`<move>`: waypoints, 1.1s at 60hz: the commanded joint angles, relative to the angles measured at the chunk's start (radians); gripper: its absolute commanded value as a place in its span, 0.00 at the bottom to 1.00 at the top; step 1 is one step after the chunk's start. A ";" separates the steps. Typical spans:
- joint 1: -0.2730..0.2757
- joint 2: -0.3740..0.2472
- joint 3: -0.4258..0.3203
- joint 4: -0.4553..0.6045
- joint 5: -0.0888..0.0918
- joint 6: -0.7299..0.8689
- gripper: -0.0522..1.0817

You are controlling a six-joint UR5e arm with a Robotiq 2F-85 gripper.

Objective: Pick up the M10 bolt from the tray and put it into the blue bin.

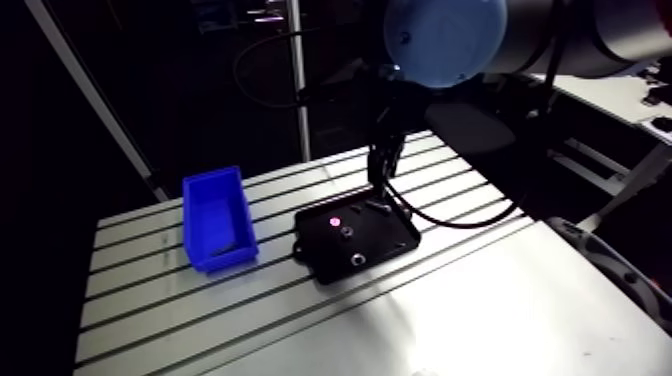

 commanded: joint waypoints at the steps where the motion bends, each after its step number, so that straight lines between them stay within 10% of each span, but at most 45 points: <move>1: 0.001 0.000 0.014 -0.006 0.004 -0.008 0.40; 66: 0.004 0.099 0.007 -0.069 -0.003 0.003 0.46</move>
